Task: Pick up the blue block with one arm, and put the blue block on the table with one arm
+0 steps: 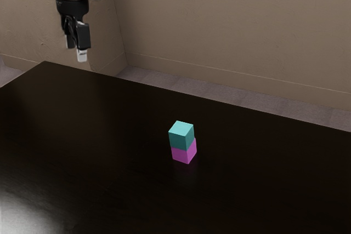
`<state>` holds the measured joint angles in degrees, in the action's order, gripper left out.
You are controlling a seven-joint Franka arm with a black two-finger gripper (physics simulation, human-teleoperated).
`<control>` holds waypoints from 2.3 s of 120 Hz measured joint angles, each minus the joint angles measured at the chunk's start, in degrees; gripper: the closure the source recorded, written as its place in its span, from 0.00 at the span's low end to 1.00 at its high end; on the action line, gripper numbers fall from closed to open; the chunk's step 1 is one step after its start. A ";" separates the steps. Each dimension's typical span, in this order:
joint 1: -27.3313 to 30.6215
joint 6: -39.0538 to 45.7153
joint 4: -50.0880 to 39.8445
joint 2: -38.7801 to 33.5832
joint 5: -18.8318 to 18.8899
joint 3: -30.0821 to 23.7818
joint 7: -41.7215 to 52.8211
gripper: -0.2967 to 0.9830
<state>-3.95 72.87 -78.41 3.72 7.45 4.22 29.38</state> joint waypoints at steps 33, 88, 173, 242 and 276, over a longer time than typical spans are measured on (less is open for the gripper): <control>0.77 0.84 1.19 -1.08 -1.21 -0.09 3.99 0.23; 5.50 14.08 -39.26 -22.33 -5.14 -11.55 -29.78 0.23; 5.13 49.52 -29.79 5.94 -7.00 -14.22 -50.86 0.23; 0.09 47.74 -20.72 18.35 -5.63 -13.85 -55.71 0.23; -1.11 46.20 -13.75 22.71 -4.85 -13.66 -54.87 0.23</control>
<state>-5.06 119.07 -92.16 26.44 2.60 -9.44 -25.49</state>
